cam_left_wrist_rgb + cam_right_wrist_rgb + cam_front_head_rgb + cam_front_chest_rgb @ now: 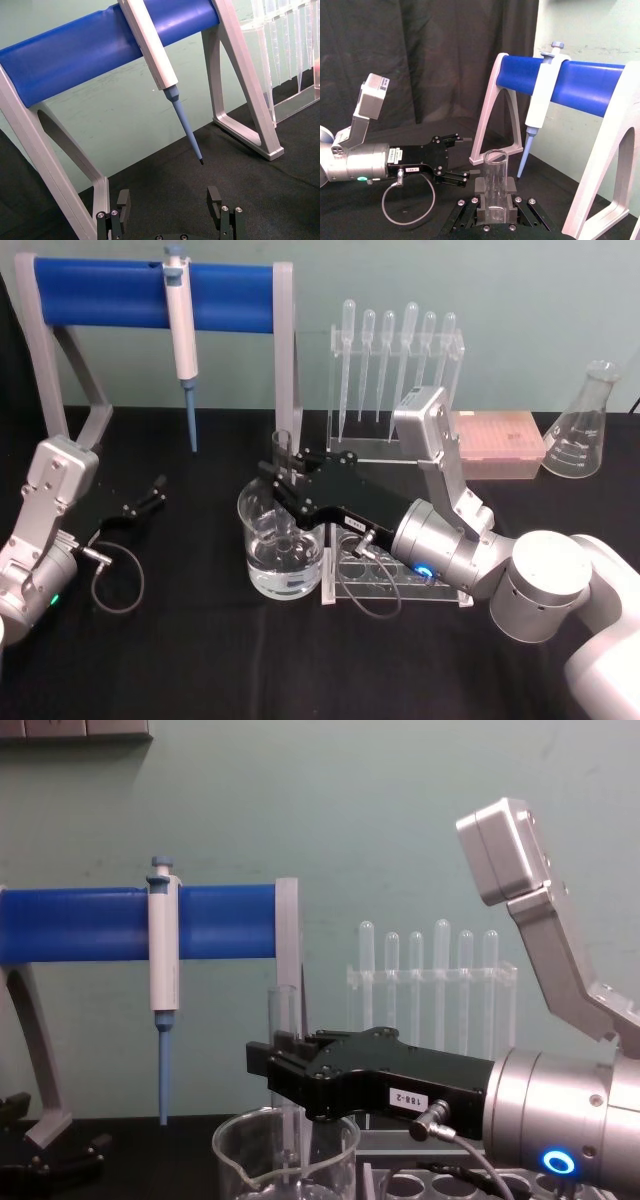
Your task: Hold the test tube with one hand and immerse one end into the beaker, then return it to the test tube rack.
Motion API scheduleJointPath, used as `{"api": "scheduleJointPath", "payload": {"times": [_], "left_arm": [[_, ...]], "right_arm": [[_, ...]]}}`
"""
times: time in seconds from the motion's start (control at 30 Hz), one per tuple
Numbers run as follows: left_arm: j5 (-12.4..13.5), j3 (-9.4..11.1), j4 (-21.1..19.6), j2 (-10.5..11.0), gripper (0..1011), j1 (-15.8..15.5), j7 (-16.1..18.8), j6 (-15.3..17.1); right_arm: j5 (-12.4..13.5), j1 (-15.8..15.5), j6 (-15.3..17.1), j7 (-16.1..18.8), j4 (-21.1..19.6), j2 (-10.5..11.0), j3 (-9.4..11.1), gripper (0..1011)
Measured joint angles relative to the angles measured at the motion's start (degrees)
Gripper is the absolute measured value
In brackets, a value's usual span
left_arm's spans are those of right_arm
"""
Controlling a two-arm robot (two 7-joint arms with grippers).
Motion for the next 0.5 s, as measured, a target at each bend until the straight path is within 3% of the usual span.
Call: {"api": "scheduleJointPath", "payload": {"times": [0.5], "left_arm": [[0.0,0.0,0.0,0.0,1000,0.0,0.0,0.0]], "right_arm": [[0.0,0.0,0.0,0.0,0.0,0.0,0.0,224]]}}
